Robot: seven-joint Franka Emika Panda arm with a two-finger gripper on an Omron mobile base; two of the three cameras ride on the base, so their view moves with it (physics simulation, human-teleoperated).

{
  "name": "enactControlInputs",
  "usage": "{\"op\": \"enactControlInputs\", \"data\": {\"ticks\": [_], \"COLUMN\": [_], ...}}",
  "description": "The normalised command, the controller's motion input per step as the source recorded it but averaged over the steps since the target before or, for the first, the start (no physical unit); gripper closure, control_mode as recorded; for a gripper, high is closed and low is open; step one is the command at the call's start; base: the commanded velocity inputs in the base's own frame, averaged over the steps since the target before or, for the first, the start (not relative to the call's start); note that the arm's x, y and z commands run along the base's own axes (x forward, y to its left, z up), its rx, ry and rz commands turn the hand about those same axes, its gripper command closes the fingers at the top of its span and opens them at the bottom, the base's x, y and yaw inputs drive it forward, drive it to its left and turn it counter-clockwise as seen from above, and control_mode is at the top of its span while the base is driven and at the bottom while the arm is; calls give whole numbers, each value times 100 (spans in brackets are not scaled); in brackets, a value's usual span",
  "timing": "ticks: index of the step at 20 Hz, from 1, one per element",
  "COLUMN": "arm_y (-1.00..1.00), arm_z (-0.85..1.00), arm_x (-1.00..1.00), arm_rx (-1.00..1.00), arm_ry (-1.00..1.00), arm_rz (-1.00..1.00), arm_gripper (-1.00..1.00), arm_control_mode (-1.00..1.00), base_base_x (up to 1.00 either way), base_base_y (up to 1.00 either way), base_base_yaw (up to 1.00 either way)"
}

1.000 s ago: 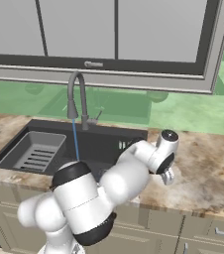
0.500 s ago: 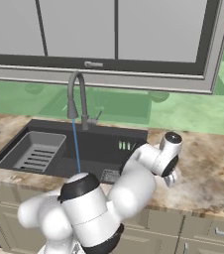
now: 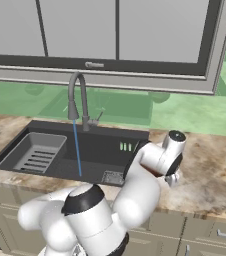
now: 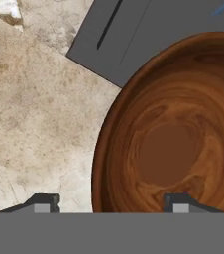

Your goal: Rinse each bowl for a few seconds and place them down in the sink or on the counter.

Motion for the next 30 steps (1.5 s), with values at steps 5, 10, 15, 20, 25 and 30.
{"op": "enactControlInputs", "data": {"ticks": [5, 10, 15, 20, 25, 30], "arm_y": [0, -2, -1, 0, 0, 2], "arm_z": [26, 22, 24, 27, 31, 33], "arm_x": [2, 1, 0, -1, -8, -16], "arm_rx": [4, 4, 4, 2, 1, 1], "arm_ry": [0, 0, 0, 0, -1, 0], "arm_rz": [-2, -1, -1, 0, 0, 1], "arm_gripper": [-100, -100, -100, -100, -100, -100], "arm_control_mode": [-100, -100, -100, -100, -100, -100], "base_base_x": [0, 0, 0, 0, 0, 0], "base_base_y": [0, 0, 0, 0, 0, 0], "base_base_yaw": [0, 0, 0, 0, 0, 0]}}
